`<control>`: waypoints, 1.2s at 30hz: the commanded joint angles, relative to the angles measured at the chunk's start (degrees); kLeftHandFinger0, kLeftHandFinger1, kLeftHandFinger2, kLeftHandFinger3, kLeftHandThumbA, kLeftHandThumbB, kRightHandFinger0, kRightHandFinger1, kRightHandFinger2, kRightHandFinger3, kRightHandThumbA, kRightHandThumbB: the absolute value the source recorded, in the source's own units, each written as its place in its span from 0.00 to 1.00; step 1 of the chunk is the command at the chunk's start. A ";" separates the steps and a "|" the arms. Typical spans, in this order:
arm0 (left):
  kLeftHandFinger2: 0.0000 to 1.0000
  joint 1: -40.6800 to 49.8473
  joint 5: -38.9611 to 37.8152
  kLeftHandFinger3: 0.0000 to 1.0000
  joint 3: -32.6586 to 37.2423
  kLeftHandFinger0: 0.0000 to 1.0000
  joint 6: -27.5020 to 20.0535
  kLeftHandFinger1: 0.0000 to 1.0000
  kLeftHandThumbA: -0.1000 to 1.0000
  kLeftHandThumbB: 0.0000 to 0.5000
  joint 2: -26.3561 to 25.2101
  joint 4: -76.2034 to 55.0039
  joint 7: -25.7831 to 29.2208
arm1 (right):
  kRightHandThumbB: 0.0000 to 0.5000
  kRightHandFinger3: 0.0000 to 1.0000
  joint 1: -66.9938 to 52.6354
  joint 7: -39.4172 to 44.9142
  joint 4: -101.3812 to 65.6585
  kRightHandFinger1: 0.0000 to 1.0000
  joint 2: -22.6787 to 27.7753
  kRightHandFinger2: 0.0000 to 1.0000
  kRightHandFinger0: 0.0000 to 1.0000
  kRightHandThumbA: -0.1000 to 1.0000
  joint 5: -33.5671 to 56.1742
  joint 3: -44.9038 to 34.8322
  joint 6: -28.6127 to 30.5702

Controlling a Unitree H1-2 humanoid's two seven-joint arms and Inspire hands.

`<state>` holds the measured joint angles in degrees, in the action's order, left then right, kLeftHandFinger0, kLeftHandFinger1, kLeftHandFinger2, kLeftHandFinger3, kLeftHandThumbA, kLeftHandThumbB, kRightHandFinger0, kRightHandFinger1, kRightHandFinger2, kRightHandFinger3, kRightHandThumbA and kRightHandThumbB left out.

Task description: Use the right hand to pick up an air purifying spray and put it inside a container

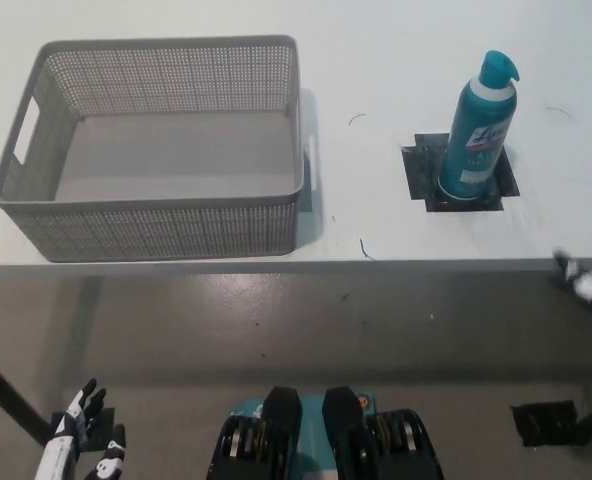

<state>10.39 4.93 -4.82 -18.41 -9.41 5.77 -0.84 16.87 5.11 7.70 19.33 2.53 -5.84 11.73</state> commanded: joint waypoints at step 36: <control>1.00 -0.43 0.00 1.00 -0.19 0.97 -3.35 1.00 0.51 0.90 -0.74 -1.28 0.10 | 1.00 1.00 28.92 -0.59 32.86 1.00 -4.45 1.00 1.00 0.79 -2.74 2.94 0.34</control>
<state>10.01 5.08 -4.90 -19.56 -9.39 5.77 -0.98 41.51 4.97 39.38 14.94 -1.16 -2.29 8.58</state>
